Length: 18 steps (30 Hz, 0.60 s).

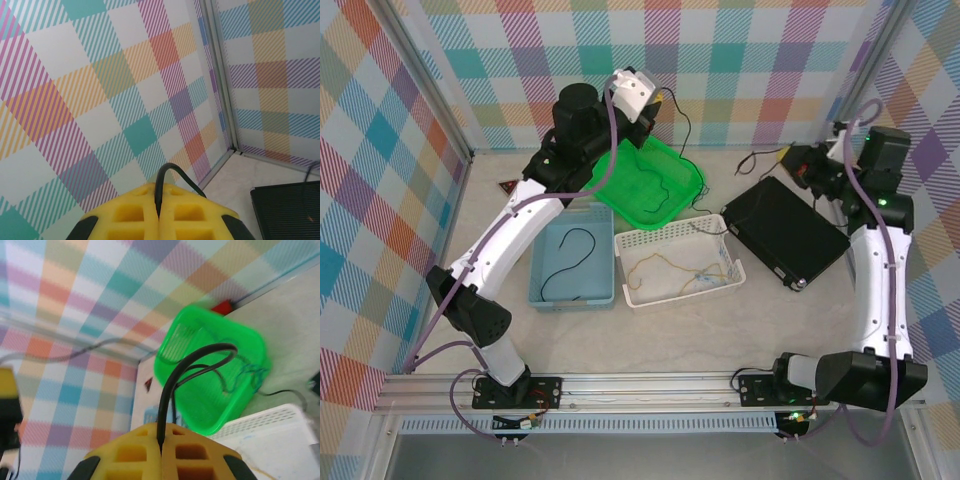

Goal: Untangle the cables

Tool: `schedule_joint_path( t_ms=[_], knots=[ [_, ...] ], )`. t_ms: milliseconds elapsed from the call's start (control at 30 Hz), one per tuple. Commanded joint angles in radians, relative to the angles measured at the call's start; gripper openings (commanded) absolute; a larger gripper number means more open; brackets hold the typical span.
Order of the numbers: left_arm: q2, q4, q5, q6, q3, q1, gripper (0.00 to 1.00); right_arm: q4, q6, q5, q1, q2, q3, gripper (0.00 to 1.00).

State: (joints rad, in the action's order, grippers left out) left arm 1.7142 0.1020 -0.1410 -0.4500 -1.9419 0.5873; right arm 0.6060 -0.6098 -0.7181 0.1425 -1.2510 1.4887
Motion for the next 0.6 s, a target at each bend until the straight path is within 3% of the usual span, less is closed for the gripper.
schedule_joint_path(
  t_ms=[0, 300, 567],
  knots=[
    [0.008, -0.013, -0.022, 0.003, -0.032, -0.013, 0.00, 0.027, 0.118, -0.052, -0.126, -0.007, 0.005, 0.00],
    [-0.004, -0.034, -0.070, 0.063, -0.002, -0.051, 0.00, -0.216, 0.044, 0.168, -0.458, -0.105, -0.103, 0.00],
    [0.002, -0.039, -0.078, 0.086, -0.004, -0.061, 0.00, -0.394, -0.122, 0.421, -0.724, -0.293, -0.047, 0.00]
  ],
)
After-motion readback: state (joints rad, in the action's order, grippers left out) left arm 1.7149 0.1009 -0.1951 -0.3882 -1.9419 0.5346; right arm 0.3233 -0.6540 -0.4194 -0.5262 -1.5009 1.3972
